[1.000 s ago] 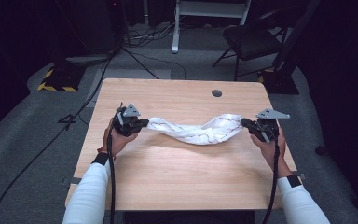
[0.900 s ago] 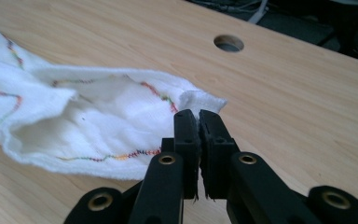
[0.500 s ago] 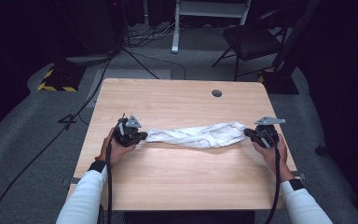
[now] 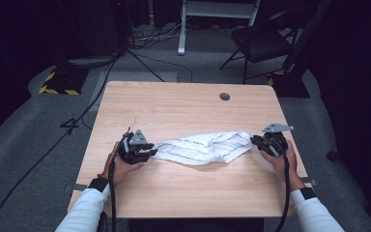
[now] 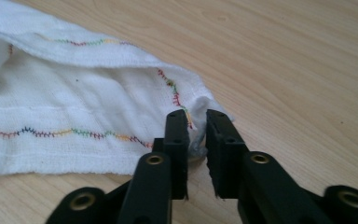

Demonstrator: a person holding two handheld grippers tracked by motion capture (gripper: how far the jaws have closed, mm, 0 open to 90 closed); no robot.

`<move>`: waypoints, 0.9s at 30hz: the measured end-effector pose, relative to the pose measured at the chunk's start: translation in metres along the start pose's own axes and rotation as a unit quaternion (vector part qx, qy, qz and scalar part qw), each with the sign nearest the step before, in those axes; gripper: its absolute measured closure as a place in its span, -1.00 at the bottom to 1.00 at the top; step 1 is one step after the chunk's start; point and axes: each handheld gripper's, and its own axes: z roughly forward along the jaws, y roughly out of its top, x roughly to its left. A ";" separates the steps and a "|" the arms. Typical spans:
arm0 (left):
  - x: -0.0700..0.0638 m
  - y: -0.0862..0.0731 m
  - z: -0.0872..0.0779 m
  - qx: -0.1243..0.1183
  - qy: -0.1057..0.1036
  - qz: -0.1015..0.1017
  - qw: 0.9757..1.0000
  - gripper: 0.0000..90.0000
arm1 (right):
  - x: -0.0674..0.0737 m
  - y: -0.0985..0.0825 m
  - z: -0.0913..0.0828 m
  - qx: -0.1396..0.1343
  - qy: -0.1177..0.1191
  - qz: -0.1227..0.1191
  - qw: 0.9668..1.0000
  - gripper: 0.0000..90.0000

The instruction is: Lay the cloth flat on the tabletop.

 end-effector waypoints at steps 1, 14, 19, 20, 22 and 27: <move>-0.003 0.002 0.001 -0.002 -0.002 0.006 1.000 0.27 | 0.001 0.001 -0.001 -0.002 -0.002 -0.003 1.000 0.68; -0.059 0.044 0.034 -0.017 -0.071 0.068 0.995 -0.25 | 0.024 0.012 -0.010 -0.027 0.033 -0.046 0.998 0.48; -0.071 0.065 0.055 -0.015 -0.085 0.097 0.992 -0.29 | 0.042 0.013 -0.014 -0.036 0.079 -0.071 0.994 0.50; -0.072 0.070 0.061 -0.013 -0.091 0.097 0.991 -0.29 | 0.045 0.012 -0.014 -0.035 0.090 -0.076 0.992 0.50; -0.072 0.076 0.070 -0.015 -0.098 0.098 0.990 -0.29 | 0.058 0.008 -0.012 -0.028 0.114 -0.095 0.988 0.49; -0.068 0.085 0.093 0.000 -0.094 0.093 0.991 -0.30 | 0.091 -0.002 -0.005 -0.014 0.170 -0.140 0.975 0.37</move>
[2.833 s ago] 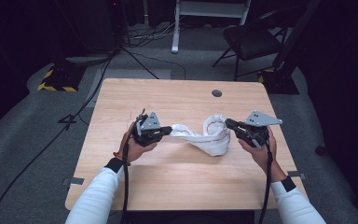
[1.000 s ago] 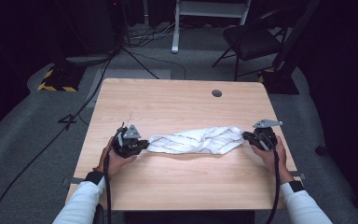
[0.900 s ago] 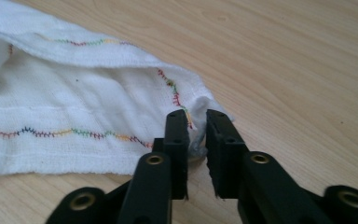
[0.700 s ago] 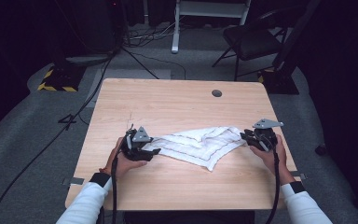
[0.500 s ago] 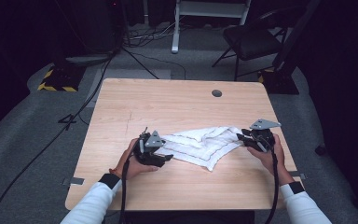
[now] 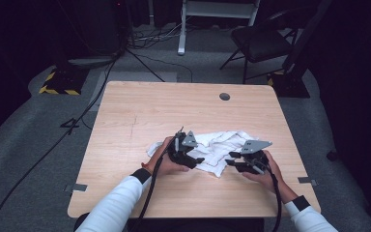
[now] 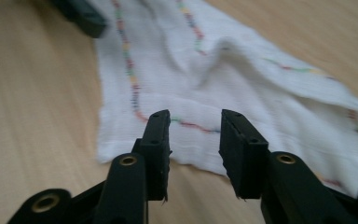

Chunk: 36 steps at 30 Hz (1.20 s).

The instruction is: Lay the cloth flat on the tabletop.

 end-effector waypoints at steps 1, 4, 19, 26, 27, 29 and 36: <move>0.002 0.001 0.003 0.004 0.001 -0.002 1.000 -0.29 | 0.005 0.000 0.003 0.001 0.008 -0.006 1.000 0.34; 0.010 0.003 0.011 0.006 0.005 -0.004 1.000 -0.20 | 0.017 0.004 0.010 0.000 0.028 -0.021 0.999 0.24; 0.027 0.001 0.032 0.040 0.007 0.001 0.999 0.31 | 0.026 -0.002 0.033 0.031 0.035 -0.029 0.998 0.37; 0.031 0.000 0.024 0.027 0.015 0.011 0.999 0.83 | 0.024 -0.003 0.031 0.036 0.021 -0.040 0.998 0.85; 0.032 0.001 0.021 0.021 0.013 0.011 1.000 0.85 | 0.024 -0.003 0.031 0.036 0.022 -0.042 0.998 0.87; 0.036 0.002 0.014 0.004 0.005 0.001 1.000 0.86 | 0.024 -0.002 0.028 0.039 0.023 -0.049 0.998 0.90; 0.056 -0.004 -0.014 -0.035 0.021 -0.049 0.998 0.90 | 0.020 -0.004 0.019 0.041 0.029 -0.049 0.997 0.92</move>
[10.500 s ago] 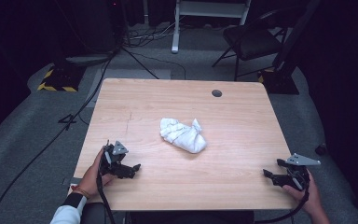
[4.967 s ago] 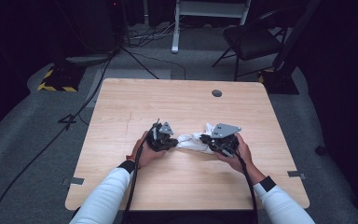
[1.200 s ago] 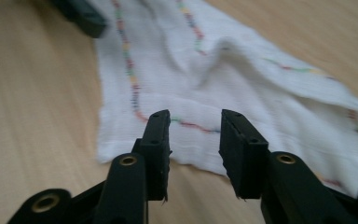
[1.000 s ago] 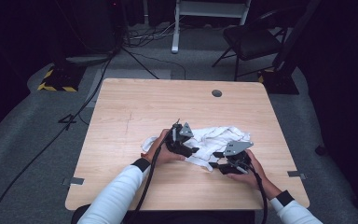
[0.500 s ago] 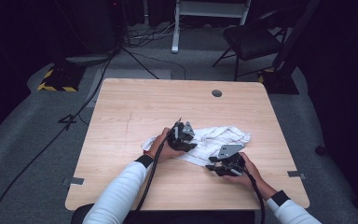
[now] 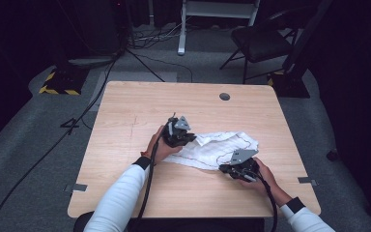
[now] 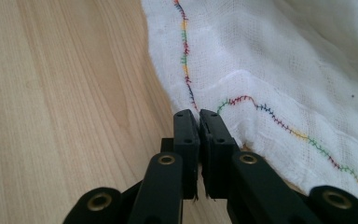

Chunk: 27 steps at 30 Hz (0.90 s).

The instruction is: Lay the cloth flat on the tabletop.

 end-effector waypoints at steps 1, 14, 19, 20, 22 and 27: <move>0.004 -0.001 -0.005 -0.003 0.007 -0.003 1.000 0.90 | 0.000 -0.001 0.000 0.001 0.001 0.001 1.000 0.92; 0.046 -0.021 -0.042 -0.029 0.067 -0.062 0.995 0.91 | -0.004 -0.019 -0.023 0.003 0.007 0.005 1.000 0.92; 0.063 -0.034 -0.048 -0.018 0.086 -0.090 0.992 0.91 | -0.007 -0.028 -0.031 0.005 0.004 0.010 1.000 0.92; 0.065 -0.036 -0.048 -0.018 0.089 -0.096 0.991 0.91 | -0.008 -0.030 -0.033 0.006 0.004 0.011 1.000 0.92; 0.072 -0.042 -0.049 -0.009 0.100 -0.107 0.989 0.91 | -0.009 -0.033 -0.035 0.006 0.004 0.012 1.000 0.92; 0.080 -0.050 -0.043 0.016 0.135 -0.132 0.982 0.75 | -0.011 -0.040 -0.042 0.005 0.009 0.018 1.000 0.92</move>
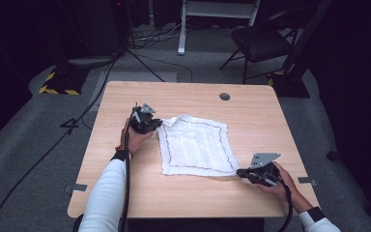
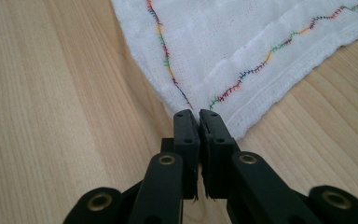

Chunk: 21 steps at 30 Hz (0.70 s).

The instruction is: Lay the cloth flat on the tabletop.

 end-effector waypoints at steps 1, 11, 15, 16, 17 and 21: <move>0.001 0.000 0.000 0.002 0.010 -0.008 1.000 0.65 | 0.000 0.000 -0.001 0.000 0.002 0.001 1.000 0.92; -0.029 0.007 -0.016 -0.020 -0.028 0.017 0.999 -0.22 | -0.001 0.001 -0.004 -0.016 -0.012 0.011 1.000 0.50; -0.055 0.001 -0.024 -0.002 -0.063 0.057 0.996 -0.34 | -0.004 0.003 -0.010 -0.033 -0.028 0.025 0.999 0.23; -0.063 -0.002 -0.027 0.003 -0.067 0.075 0.995 -0.35 | -0.005 0.004 -0.011 -0.035 -0.030 0.026 0.999 0.19; -0.067 -0.005 -0.028 0.006 -0.073 0.079 0.994 -0.35 | -0.007 0.006 -0.012 -0.038 -0.041 0.029 0.998 0.13; -0.083 -0.019 -0.034 0.023 -0.088 0.098 0.991 -0.38 | -0.015 0.013 -0.014 -0.053 -0.075 0.045 0.995 0.04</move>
